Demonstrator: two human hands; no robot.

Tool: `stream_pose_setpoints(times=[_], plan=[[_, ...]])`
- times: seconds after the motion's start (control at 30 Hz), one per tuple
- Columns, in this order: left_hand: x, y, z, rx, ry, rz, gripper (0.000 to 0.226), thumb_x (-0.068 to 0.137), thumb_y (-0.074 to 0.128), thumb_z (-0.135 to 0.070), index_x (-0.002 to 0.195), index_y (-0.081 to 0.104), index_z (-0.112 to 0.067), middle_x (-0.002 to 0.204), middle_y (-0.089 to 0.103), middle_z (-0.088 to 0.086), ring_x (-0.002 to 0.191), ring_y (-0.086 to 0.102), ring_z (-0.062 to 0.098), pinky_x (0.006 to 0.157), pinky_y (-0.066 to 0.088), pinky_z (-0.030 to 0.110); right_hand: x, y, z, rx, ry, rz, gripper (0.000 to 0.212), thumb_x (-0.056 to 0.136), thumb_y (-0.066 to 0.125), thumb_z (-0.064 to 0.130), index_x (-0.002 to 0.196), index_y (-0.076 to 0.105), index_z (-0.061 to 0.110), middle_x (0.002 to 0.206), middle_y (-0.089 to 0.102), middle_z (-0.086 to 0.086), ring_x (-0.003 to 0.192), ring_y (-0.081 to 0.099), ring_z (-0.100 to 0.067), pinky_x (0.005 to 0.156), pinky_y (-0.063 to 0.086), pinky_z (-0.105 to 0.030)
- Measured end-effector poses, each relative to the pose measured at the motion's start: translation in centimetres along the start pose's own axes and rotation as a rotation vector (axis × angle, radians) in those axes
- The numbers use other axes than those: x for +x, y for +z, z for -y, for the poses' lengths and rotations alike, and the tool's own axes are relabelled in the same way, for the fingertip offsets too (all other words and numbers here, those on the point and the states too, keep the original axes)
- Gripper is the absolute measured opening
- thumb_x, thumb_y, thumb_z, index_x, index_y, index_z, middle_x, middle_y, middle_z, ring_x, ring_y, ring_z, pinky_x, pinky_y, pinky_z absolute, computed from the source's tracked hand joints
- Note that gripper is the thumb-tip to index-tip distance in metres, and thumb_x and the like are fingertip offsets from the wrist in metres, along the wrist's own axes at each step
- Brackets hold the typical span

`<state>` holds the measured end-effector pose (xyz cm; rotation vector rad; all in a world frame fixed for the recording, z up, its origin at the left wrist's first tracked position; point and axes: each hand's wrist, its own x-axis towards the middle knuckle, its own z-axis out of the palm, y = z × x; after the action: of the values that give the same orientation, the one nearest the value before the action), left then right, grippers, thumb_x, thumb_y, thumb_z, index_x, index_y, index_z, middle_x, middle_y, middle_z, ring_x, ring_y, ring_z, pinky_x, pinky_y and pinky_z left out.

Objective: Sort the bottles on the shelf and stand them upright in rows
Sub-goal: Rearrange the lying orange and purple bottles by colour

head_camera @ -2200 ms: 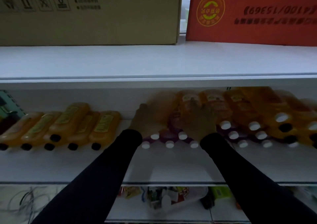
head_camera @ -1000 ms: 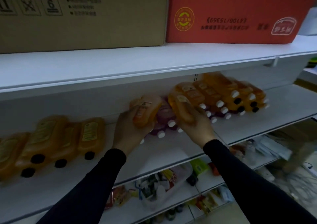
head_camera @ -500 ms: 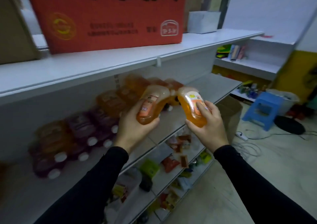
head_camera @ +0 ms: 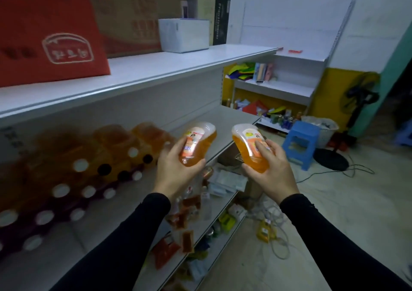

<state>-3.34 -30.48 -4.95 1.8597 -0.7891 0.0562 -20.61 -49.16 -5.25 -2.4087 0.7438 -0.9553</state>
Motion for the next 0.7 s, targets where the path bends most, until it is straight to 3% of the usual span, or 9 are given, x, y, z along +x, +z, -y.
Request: stream_pose_setpoints(times=[0.1, 0.23, 0.4, 0.7], plan=[[4.0, 3.3, 1.0, -0.043, -0.022, 0.051, 0.068, 0.065, 0.079, -0.051, 0.126, 0.053, -0.040, 0.115, 0.060, -0.005, 0.094, 0.063, 0.008, 0.079, 0.057, 0.024, 4.0, 1.2, -2.6, 0.009, 0.019, 0.003, 0.073, 0.078, 0.075, 0.041, 0.142, 0.045, 0.024, 0.147, 0.034, -0.005, 0.134, 0.034, -0.024, 0.107, 0.038, -0.035], [10.3, 7.6, 2.9, 0.083, 0.037, 0.031, 0.043, 0.064, 0.072, -0.052, 0.102, 0.059, -0.037, 0.081, 0.065, -0.009, 0.069, 0.063, 0.000, 0.059, 0.052, 0.023, 9.8, 3.6, -6.0, -0.035, 0.034, 0.039, 0.075, 0.078, 0.075, 0.044, 0.143, 0.044, 0.023, 0.149, 0.033, -0.004, 0.135, 0.033, -0.023, 0.109, 0.037, -0.036], [17.7, 12.4, 5.5, 0.133, -0.026, 0.089, 0.055, 0.066, 0.076, -0.047, 0.115, 0.062, -0.025, 0.091, 0.067, 0.003, 0.083, 0.065, 0.018, 0.073, 0.055, 0.036, 17.0, 6.7, -9.8, -0.077, 0.077, 0.104, 0.073, 0.077, 0.075, 0.044, 0.141, 0.045, 0.023, 0.148, 0.033, -0.004, 0.133, 0.035, -0.023, 0.106, 0.035, -0.030], [26.3, 19.0, 8.6, 0.230, -0.207, 0.105, 0.074, 0.065, 0.079, -0.044, 0.132, 0.055, -0.024, 0.109, 0.058, 0.011, 0.095, 0.060, 0.027, 0.082, 0.052, 0.033, 28.3, 12.8, -17.0, -0.034, 0.039, 0.219, 0.067, 0.075, 0.075, 0.044, 0.134, 0.050, 0.028, 0.141, 0.036, -0.003, 0.123, 0.040, -0.019, 0.095, 0.029, -0.018]])
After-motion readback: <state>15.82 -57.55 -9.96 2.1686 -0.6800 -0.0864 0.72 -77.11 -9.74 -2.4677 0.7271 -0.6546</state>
